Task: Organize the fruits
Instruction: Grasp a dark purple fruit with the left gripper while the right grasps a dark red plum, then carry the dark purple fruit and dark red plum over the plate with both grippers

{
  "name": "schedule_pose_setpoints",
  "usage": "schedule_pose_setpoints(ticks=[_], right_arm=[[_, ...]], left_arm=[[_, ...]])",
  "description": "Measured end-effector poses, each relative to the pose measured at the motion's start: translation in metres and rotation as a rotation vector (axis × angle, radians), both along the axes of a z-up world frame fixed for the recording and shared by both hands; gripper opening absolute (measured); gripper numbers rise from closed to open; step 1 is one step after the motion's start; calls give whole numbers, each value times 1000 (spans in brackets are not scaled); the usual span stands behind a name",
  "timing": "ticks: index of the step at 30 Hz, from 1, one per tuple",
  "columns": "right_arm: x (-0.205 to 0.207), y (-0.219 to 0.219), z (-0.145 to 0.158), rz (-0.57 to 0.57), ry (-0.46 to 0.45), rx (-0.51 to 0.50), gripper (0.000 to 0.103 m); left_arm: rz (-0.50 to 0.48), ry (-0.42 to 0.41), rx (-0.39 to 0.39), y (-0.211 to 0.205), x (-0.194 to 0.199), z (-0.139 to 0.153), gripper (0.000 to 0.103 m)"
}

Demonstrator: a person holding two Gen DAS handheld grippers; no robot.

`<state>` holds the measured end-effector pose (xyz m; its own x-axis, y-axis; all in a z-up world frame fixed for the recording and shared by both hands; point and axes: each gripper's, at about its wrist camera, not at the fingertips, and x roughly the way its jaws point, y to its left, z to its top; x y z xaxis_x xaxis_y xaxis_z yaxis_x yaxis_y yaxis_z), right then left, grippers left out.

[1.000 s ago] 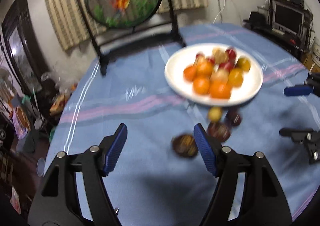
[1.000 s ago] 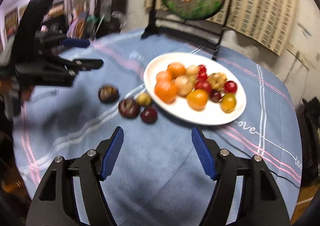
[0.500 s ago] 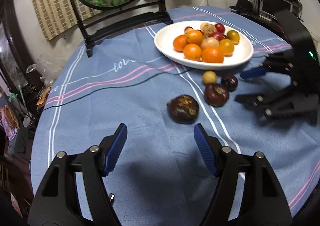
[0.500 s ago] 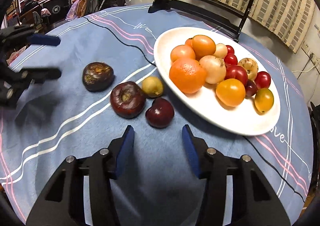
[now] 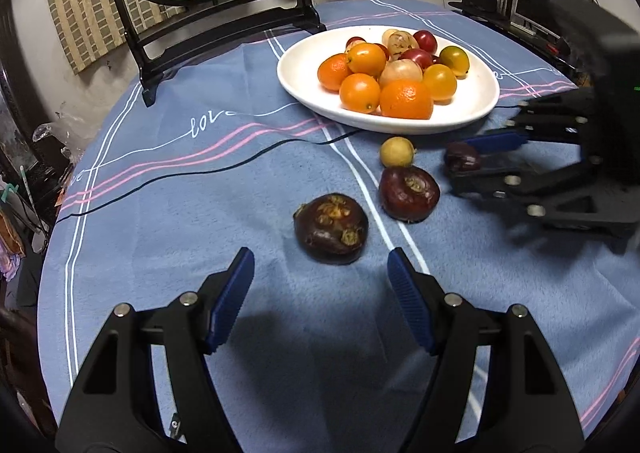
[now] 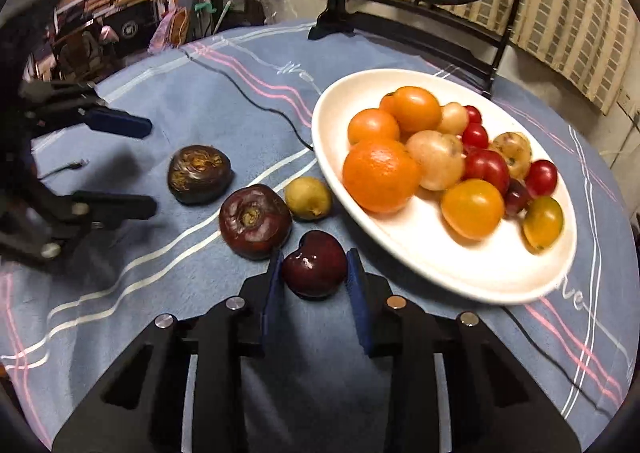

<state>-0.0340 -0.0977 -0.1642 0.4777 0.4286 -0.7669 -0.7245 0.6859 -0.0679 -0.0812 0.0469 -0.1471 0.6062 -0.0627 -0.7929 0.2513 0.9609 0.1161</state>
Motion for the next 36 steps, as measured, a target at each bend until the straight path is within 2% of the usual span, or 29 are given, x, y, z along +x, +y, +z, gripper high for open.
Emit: schedule_pose_setpoints(ticks=[5,10,11,12,13,18,21,25,30,36], right_arm=[[-9,-26,7,-26,24,34,32],[-13,-35,1,-41,33,25,32],[-13,-35,0,-43,38,27,31],[-13,-35,-1,-45,40,28,31],[-14,-36,-2,-48,41,30,31],[-18,-39,-1,-54,51,47,32],[-27,-42,5,-57,43,66,32],[-40,-45,16,-62,26,89,32],[-56,-49,34,-69,-1,125,32],[-70,-54,37,-68,-7,129,32]], left_arm=[[-10,8,18,-8,13,-7,71],[9,35,20,-11,31,-17,70],[10,39,15,-10,32,-18,64],[9,43,0,-10,34,-19,51],[9,48,-16,-9,35,-18,46],[10,34,26,-15,24,-15,46],[21,10,27,-19,13,-4,46],[47,-62,56,-35,-2,21,46],[58,-145,57,-58,-14,47,46],[29,-158,46,-81,-25,52,46]])
